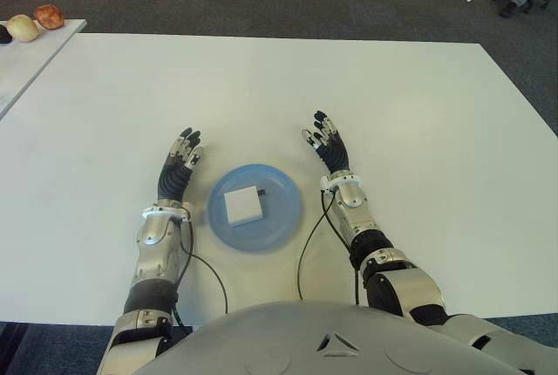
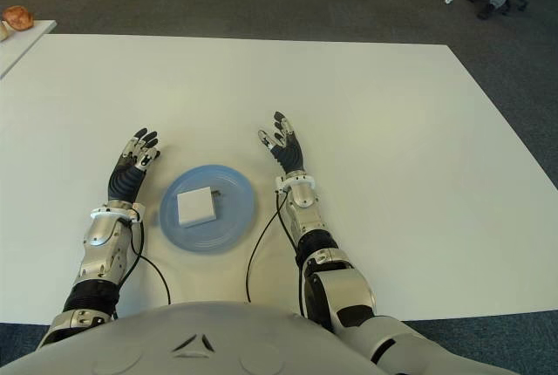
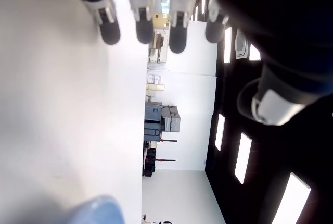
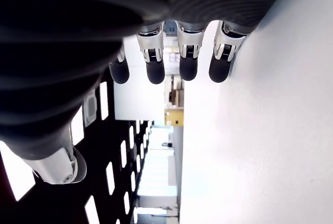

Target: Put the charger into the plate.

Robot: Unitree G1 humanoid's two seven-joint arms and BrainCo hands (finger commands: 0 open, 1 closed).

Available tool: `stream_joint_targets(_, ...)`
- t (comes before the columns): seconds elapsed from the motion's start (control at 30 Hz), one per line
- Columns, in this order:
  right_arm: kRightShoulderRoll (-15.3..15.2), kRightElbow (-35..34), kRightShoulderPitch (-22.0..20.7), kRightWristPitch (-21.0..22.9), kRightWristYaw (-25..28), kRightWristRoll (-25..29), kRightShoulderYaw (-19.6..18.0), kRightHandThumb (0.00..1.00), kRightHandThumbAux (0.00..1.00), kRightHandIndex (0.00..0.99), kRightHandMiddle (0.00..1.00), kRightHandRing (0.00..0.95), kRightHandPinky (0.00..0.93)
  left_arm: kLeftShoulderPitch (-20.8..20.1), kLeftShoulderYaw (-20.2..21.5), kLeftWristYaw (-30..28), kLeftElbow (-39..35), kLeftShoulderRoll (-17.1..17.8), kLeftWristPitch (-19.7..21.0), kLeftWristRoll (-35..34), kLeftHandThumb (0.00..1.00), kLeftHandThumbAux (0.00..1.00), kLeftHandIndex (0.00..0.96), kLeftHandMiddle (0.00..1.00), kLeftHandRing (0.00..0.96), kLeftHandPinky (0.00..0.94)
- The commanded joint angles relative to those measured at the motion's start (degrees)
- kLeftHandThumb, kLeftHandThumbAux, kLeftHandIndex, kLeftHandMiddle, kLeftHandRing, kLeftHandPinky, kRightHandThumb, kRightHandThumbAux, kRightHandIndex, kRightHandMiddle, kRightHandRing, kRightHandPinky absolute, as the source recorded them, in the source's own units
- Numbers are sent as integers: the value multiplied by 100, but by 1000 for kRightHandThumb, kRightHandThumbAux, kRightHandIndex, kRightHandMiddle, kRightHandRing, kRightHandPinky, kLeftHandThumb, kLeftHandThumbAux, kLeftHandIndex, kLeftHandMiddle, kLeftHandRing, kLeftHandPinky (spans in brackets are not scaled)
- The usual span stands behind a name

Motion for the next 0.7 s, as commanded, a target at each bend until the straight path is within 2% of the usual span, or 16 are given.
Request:
stream_joint_targets(0.03, -22, 190, 327, 319, 5, 30, -20, 0, 586, 42, 90, 47, 15, 316, -64, 90, 318, -67, 424, 118, 0, 532, 8, 112, 71, 0)
stream_joint_targets(0.7, -13, 100, 356, 384, 28, 51, -41, 0, 602, 45, 98, 56, 36, 257, -48, 119, 360, -97, 484, 135, 0, 542, 6, 114, 74, 0)
